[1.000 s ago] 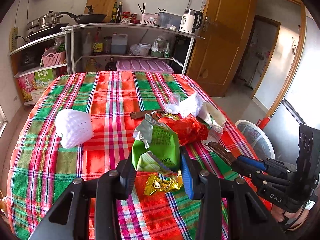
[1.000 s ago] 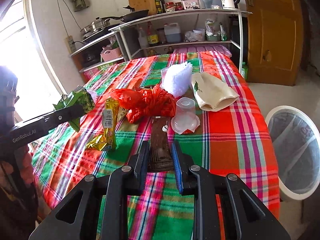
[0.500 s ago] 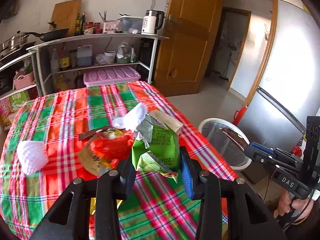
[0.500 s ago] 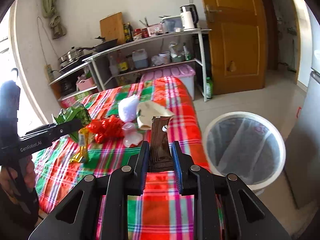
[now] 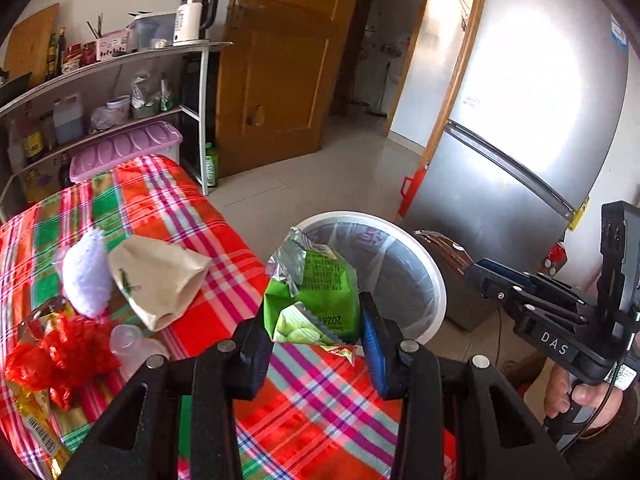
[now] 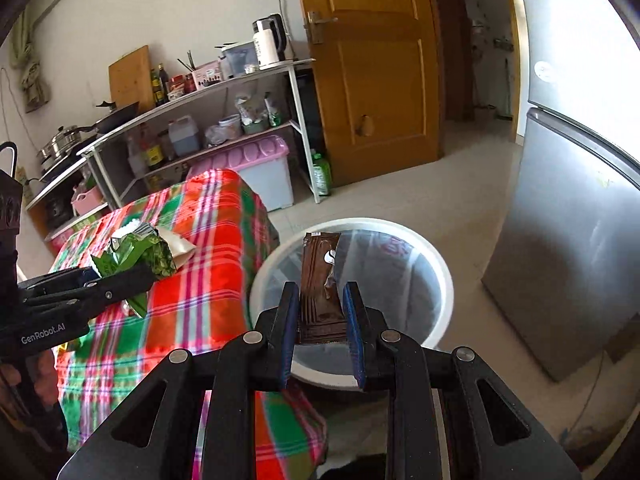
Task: Collect trash
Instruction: 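Carry the green wrapper and brown bar in both tools over the white bin, then open both tools to drop the wrapper and bar into the bin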
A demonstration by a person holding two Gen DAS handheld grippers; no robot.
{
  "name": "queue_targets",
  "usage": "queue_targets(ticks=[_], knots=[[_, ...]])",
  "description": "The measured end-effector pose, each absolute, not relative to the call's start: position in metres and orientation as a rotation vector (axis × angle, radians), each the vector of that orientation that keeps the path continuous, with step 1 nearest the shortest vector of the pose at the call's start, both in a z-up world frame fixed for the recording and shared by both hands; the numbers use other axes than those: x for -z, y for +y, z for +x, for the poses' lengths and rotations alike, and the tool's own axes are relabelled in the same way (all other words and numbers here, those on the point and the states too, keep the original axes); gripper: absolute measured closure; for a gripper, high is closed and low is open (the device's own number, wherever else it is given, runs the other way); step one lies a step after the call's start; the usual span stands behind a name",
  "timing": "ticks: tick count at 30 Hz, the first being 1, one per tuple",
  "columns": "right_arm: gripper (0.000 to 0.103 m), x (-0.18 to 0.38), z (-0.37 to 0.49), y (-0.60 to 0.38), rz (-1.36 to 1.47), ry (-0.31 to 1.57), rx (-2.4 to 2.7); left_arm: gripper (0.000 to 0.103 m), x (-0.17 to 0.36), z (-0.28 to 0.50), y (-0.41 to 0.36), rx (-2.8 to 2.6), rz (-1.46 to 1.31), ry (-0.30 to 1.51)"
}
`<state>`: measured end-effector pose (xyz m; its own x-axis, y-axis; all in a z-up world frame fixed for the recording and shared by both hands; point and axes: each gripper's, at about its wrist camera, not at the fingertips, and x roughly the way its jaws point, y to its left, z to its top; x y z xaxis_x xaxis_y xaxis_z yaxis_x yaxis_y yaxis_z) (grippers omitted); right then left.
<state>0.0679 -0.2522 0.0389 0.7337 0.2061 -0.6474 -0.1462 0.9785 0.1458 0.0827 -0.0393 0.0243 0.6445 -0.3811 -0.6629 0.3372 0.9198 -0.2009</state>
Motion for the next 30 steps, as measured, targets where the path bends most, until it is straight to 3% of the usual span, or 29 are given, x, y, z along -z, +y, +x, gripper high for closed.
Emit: queue_targets(ticks=[15,16,18,22,30], knots=[[0.079,0.012,0.125,-0.286,0.082,0.868,-0.123,0.06,0.024,0.14,-0.107,0.427,0.019,0.935],[0.078,0.014,0.127,-0.287,0.081,0.869,-0.115,0.058,0.026,0.141,-0.108,0.429,0.016,0.943],[0.077,0.017,0.129,-0.289,0.085,0.875,-0.11,0.042,0.029,0.143,-0.108,0.418,0.012,0.954],[0.053,0.022,0.13,-0.295,0.105,0.877,-0.097,0.04,0.03,0.144,-0.105,0.405,0.011,0.955],[0.053,0.017,0.123,-0.293,0.128,0.861,-0.091,0.036,0.02,0.133,-0.098,0.38,0.018,0.916]])
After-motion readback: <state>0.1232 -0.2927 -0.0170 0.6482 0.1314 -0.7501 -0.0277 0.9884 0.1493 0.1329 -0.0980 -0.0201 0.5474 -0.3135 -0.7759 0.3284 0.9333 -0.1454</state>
